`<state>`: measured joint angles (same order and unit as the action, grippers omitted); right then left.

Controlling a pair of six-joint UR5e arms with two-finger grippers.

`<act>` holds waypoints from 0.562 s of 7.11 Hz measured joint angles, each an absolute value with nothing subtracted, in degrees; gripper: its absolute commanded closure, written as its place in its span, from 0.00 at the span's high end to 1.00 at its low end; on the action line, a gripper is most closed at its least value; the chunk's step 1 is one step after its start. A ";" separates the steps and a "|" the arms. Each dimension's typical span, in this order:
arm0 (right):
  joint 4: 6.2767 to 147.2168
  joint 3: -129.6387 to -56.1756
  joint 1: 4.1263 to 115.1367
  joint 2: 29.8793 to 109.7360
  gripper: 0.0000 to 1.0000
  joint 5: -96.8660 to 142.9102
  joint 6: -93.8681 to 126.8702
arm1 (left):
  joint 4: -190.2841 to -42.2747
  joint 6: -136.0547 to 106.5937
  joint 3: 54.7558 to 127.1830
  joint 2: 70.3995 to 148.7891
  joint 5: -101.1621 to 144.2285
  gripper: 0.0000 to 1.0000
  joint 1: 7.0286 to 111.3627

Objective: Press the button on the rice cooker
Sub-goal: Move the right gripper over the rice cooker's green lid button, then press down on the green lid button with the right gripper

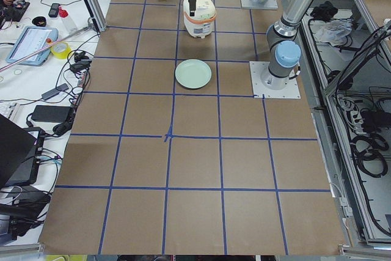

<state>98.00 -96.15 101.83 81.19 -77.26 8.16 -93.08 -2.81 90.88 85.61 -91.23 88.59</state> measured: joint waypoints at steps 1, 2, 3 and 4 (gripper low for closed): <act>98.02 -96.27 101.91 81.08 0.00 -77.27 8.11 | -93.08 -2.81 90.88 85.61 -91.23 1.00 88.59; 98.20 -96.73 101.93 80.95 0.00 -77.29 8.05 | -93.08 -2.81 90.88 85.61 -91.23 1.00 88.59; 98.60 -97.49 101.95 80.91 0.00 -77.28 8.01 | -93.08 -2.81 90.88 85.61 -91.23 1.00 88.59; 99.02 -98.06 101.95 80.89 0.00 -77.25 8.07 | -93.07 -2.81 90.88 85.61 -91.23 1.00 88.59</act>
